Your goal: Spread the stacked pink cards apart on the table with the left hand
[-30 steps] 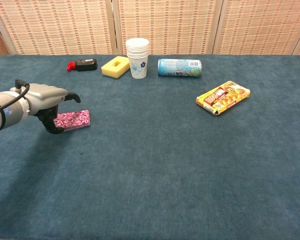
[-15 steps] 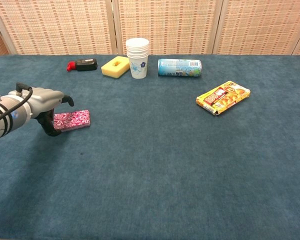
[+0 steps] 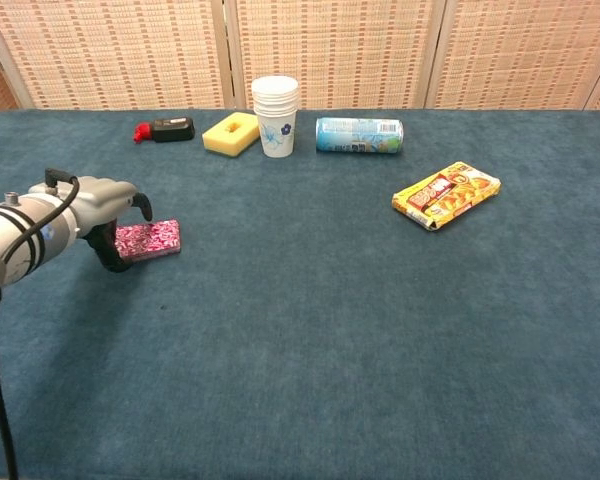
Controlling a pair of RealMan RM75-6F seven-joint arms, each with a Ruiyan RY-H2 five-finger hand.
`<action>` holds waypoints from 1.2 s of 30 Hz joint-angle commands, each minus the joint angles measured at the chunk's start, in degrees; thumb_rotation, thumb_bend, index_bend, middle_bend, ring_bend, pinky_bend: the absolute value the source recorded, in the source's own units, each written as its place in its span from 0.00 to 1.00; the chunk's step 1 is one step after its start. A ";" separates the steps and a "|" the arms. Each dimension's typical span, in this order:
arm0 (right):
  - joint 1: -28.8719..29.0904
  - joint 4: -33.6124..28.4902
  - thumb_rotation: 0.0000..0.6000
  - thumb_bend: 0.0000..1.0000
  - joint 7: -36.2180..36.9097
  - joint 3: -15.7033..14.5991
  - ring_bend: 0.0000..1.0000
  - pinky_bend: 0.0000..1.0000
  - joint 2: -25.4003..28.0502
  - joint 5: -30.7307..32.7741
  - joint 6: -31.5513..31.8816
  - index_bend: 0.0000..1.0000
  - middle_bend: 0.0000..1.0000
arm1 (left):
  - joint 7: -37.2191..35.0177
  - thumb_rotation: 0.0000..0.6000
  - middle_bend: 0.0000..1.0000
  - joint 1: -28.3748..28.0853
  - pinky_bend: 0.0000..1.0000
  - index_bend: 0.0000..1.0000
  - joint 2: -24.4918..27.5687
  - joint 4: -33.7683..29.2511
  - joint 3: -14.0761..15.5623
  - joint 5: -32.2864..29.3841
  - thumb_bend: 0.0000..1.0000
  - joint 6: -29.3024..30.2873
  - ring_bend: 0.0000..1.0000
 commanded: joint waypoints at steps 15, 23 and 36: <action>0.00 0.00 1.00 0.47 0.02 -0.03 0.57 0.84 0.01 -0.01 -0.03 0.66 0.57 | 0.39 1.00 1.00 1.11 1.00 0.25 -1.79 1.78 -1.30 0.99 0.34 1.01 1.00; -0.02 0.03 1.00 0.47 0.05 -0.04 0.57 0.84 0.01 -0.07 0.04 0.66 0.57 | 0.55 1.00 1.00 1.62 1.00 0.28 -2.25 1.82 -1.81 1.59 0.33 0.90 1.00; -0.03 0.07 1.00 0.47 0.02 -0.05 0.57 0.84 -0.01 -0.13 0.05 0.66 0.57 | -1.46 1.00 1.00 2.80 1.00 0.44 -2.83 2.47 -2.17 5.10 0.35 0.85 1.00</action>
